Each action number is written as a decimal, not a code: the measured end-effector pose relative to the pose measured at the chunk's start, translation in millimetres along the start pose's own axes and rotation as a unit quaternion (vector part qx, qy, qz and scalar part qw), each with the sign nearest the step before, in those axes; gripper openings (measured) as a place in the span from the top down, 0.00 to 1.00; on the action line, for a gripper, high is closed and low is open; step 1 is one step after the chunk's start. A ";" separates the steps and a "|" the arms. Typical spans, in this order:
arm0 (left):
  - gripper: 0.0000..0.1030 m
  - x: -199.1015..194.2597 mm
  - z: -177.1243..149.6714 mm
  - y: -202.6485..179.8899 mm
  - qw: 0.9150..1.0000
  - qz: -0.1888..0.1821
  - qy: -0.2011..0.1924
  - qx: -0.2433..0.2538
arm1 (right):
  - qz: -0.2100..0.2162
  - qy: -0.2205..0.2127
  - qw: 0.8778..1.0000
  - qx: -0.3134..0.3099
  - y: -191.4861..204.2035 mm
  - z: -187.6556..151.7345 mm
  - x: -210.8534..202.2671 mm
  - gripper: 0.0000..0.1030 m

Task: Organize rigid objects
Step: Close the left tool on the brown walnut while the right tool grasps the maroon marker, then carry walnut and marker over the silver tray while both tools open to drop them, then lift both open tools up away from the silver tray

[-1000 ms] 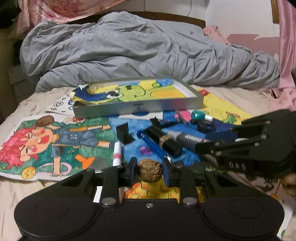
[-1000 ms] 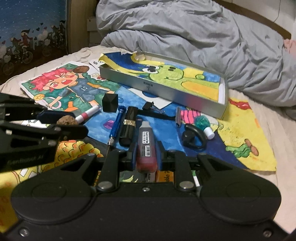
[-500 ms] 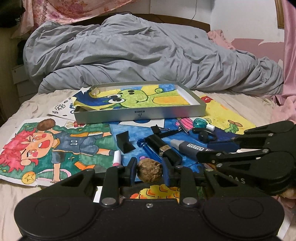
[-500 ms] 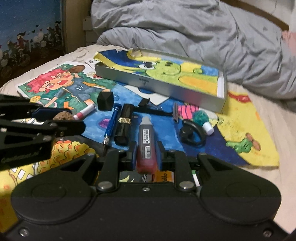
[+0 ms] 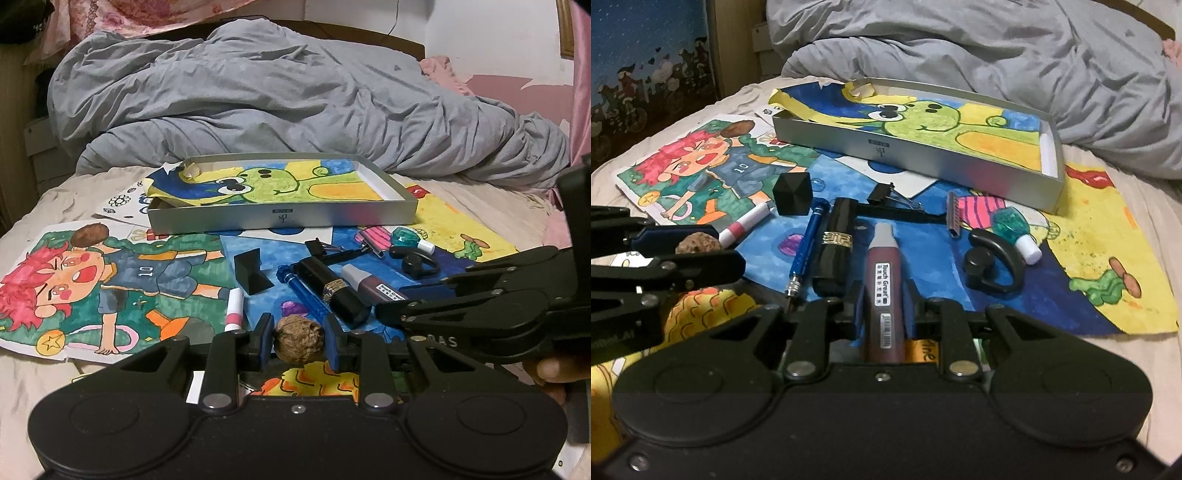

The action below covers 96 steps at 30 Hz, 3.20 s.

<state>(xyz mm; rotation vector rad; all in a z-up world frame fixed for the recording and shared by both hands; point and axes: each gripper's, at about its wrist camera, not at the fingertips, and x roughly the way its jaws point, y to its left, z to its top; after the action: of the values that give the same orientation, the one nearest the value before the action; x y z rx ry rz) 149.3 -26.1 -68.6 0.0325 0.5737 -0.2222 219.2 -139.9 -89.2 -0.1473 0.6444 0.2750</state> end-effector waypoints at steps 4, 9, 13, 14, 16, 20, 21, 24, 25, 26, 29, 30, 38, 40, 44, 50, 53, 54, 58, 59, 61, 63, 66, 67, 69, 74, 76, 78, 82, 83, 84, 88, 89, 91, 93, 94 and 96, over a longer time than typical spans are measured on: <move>0.71 0.1 0.9 0.5 1.000 0.002 -0.001 0.000 | -0.010 -0.014 1.000 -0.022 8.7 1.3 -7.0 0.86; 0.71 -0.1 7.9 -0.4 1.000 0.005 -0.010 -0.003 | -0.034 -0.063 0.997 -0.041 12.6 10.7 -26.8 0.87; 0.71 2.3 22.6 -1.2 1.000 0.010 -0.027 -0.004 | -0.038 -0.099 0.994 -0.039 5.0 26.9 -36.6 0.86; 0.71 4.3 28.0 -0.7 0.999 0.014 -0.033 -0.006 | -0.040 -0.108 0.992 -0.042 2.2 32.0 -36.9 0.86; 0.71 9.4 38.9 0.0 0.999 0.020 -0.045 -0.012 | -0.043 -0.124 0.990 -0.043 -6.1 42.2 -33.8 0.86; 0.71 26.6 68.8 2.1 0.996 0.036 -0.071 -0.030 | -0.040 -0.148 0.987 -0.041 -27.8 64.6 -16.2 0.86; 0.71 33.0 77.0 2.4 0.996 0.039 -0.077 -0.033 | -0.040 -0.155 0.986 -0.042 -34.0 71.7 -9.2 0.86; 0.71 53.9 98.6 2.5 0.994 0.046 -0.091 -0.045 | -0.038 -0.167 0.985 -0.031 -55.2 91.2 13.0 0.86; 0.71 63.5 106.4 3.5 0.993 0.049 -0.094 -0.051 | -0.036 -0.170 0.985 -0.023 -63.6 97.4 23.0 0.86; 0.71 73.5 113.6 4.4 0.993 0.049 -0.095 -0.058 | -0.035 -0.171 0.985 -0.014 -70.5 102.5 32.3 0.86; 0.71 104.2 131.0 9.8 0.991 0.052 -0.098 -0.079 | -0.032 -0.169 0.985 0.018 -90.4 113.4 61.8 0.86; 0.71 114.0 136.1 11.6 0.990 0.053 -0.098 -0.086 | -0.032 -0.168 0.985 0.026 -94.8 115.6 70.4 0.86; 0.71 185.9 152.3 21.9 0.990 0.058 -0.067 -0.109 | -0.023 -0.131 0.989 0.059 -114.6 105.3 113.6 0.86; 0.71 201.3 150.5 24.0 0.990 0.065 -0.052 -0.112 | -0.023 -0.119 0.991 0.060 -117.2 103.1 122.1 0.86; 0.71 216.6 144.3 25.7 0.989 0.069 -0.029 -0.124 | -0.025 -0.094 0.993 0.065 -122.2 100.6 137.5 0.86; 0.70 223.5 136.7 20.6 0.993 0.064 0.002 -0.104 | -0.019 -0.069 0.995 0.069 -120.3 98.5 146.0 0.85; 0.70 225.2 134.4 19.1 0.992 0.072 0.014 -0.100 | -0.020 -0.066 0.996 0.064 -118.7 99.3 144.6 0.78; 0.70 225.8 134.1 19.4 0.992 0.073 0.018 -0.102 | -0.020 -0.067 0.995 0.065 -118.8 99.8 142.3 0.75; 0.68 221.6 133.9 20.3 0.991 0.076 0.027 -0.109 | -0.021 -0.073 0.995 0.066 -117.2 101.0 126.6 0.55; 0.66 219.4 134.6 20.0 0.991 0.078 0.027 -0.108 | -0.023 -0.076 0.995 0.065 -116.8 101.7 122.4 0.51; 0.58 214.2 136.6 19.0 0.991 0.080 0.023 -0.108 | -0.026 -0.081 0.994 0.065 -117.8 102.8 112.3 0.42; 0.51 206.2 139.1 17.6 0.990 0.084 0.014 -0.111 | -0.029 -0.089 0.993 0.066 -118.6 103.2 102.1 0.29; 0.39 188.2 143.1 16.4 0.988 0.090 -0.010 -0.121 | -0.035 -0.104 0.992 0.066 -119.8 104.5 85.0 0.15; 0.34 180.9 144.4 16.6 0.988 0.092 -0.020 -0.126 | -0.035 -0.108 0.991 0.068 -120.2 105.3 79.3 0.11; 0.28 162.9 147.3 17.0 0.985 0.097 -0.043 -0.133 | -0.033 -0.121 0.989 0.073 -119.8 107.2 65.4 0.01; 0.16 113.6 153.5 21.1 0.983 0.099 -0.094 -0.125 | -0.020 -0.150 0.985 0.078 -110.9 108.4 29.1 0.01; 0.09 90.4 152.6 25.0 0.981 0.100 -0.113 -0.123 | -0.017 -0.165 0.983 0.078 -103.9 105.4 13.1 0.00; 0.04 67.3 149.6 28.4 0.978 0.108 -0.131 -0.124 | -0.016 -0.183 0.980 0.079 -98.1 100.9 -4.3 0.00; 0.01 19.5 137.4 34.6 0.971 0.122 -0.164 -0.123 | -0.018 -0.216 0.972 0.090 -83.6 90.1 -41.3 0.00; 0.01 9.0 134.2 35.6 0.970 0.125 -0.170 -0.120 | -0.019 -0.223 0.970 0.093 -80.1 87.1 -48.0 0.00; 0.01 -2.6 129.5 35.6 0.969 0.130 -0.176 -0.114 | -0.024 -0.231 0.968 0.095 -74.7 82.9 -55.8 0.00; 0.01 -42.8 110.5 33.8 0.967 0.136 -0.196 -0.092 | -0.036 -0.250 0.963 0.094 -51.6 64.9 -86.6 0.00; 0.01 -50.8 105.9 33.3 0.966 0.136 -0.200 -0.089 | -0.035 -0.257 0.961 0.095 -45.8 60.6 -93.0 0.00; 0.01 -69.3 95.5 32.7 0.965 0.136 -0.209 -0.084 | -0.034 -0.272 0.957 0.092 -32.1 51.5 -106.6 0.00; 0.01 -83.4 86.1 32.6 0.964 0.136 -0.215 -0.082 | -0.040 -0.287 0.953 0.082 -20.0 43.4 -113.2 0.00; 0.01 -90.1 81.4 32.9 0.964 0.136 -0.216 -0.080 | -0.045 -0.300 0.950 0.074 -13.8 38.9 -117.3 0.00; 0.01 -103.1 73.9 34.8 0.964 0.132 -0.216 -0.076 | -0.060 -0.319 0.944 0.059 -1.7 27.1 -124.8 0.00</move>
<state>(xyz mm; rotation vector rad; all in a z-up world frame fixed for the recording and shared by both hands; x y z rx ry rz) 112.2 21.6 48.2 -0.0866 0.1454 0.0762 139.7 -161.3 8.5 0.0225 0.0055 0.1506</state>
